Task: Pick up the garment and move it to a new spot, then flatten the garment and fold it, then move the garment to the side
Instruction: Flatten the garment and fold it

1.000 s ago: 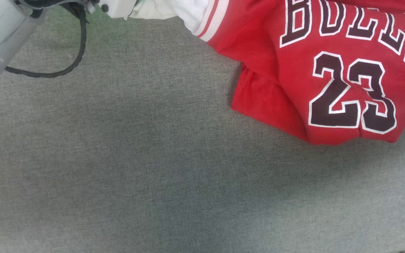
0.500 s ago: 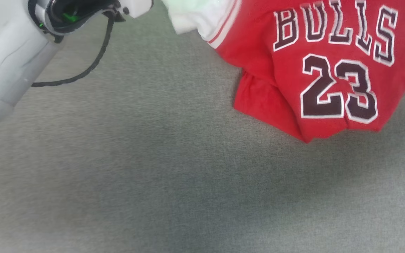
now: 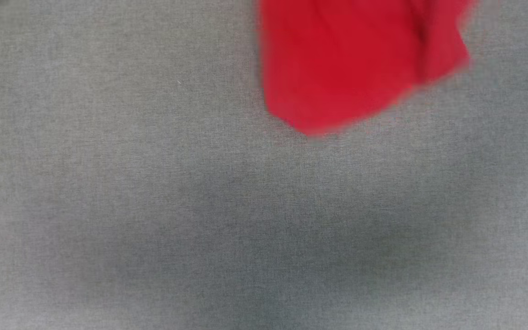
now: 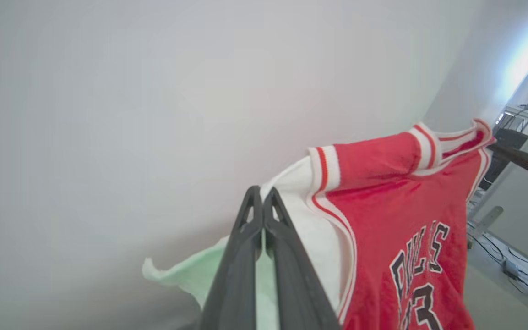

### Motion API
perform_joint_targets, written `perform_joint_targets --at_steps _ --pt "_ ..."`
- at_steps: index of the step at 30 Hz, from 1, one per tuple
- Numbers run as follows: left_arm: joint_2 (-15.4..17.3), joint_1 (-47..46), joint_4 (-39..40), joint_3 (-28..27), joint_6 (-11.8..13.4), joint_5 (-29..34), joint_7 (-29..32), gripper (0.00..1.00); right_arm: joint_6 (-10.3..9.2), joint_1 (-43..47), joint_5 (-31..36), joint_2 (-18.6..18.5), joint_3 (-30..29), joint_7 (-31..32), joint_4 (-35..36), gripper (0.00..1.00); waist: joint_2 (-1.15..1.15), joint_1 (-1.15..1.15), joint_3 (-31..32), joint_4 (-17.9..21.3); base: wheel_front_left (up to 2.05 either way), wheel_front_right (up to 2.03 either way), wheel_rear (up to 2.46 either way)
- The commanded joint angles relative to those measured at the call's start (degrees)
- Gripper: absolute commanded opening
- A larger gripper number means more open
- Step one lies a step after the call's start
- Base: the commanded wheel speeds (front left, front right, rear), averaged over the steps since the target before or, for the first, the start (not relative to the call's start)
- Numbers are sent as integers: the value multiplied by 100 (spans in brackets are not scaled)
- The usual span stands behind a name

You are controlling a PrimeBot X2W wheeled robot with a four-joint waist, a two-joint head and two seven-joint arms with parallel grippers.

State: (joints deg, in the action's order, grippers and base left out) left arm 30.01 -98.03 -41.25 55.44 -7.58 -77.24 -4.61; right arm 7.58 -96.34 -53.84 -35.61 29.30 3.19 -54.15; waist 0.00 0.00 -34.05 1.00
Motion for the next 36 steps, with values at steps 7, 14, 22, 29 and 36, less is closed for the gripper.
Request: perform_joint_targets --at_steps 7,14,22,29,36 --pt "-221 -1168 -988 -654 20 -56 -869 0 -21 -1410 647 693 -403 -1230 -1322 0 0 0 85 21 0 0 0" --pt "-242 -672 -866 -560 20 -399 -614 0 -19 -1249 885 965 -139 -1123 -1673 0 0 0 299 -25 0 0 0" --pt "361 1405 400 -107 19 -944 -413 0 -17 474 494 631 430 -699 -786 0 0 0 496 -66 0 0 0" --pt "1374 3827 2420 296 19 -1315 -688 0 -16 3090 -431 -273 882 -194 1027 0 0 0 894 -111 0 0 0" --pt "1768 5162 3393 424 19 -1448 -939 0 -16 5078 -1224 -1072 788 418 2475 0 0 0 1195 -195 0 0 0"
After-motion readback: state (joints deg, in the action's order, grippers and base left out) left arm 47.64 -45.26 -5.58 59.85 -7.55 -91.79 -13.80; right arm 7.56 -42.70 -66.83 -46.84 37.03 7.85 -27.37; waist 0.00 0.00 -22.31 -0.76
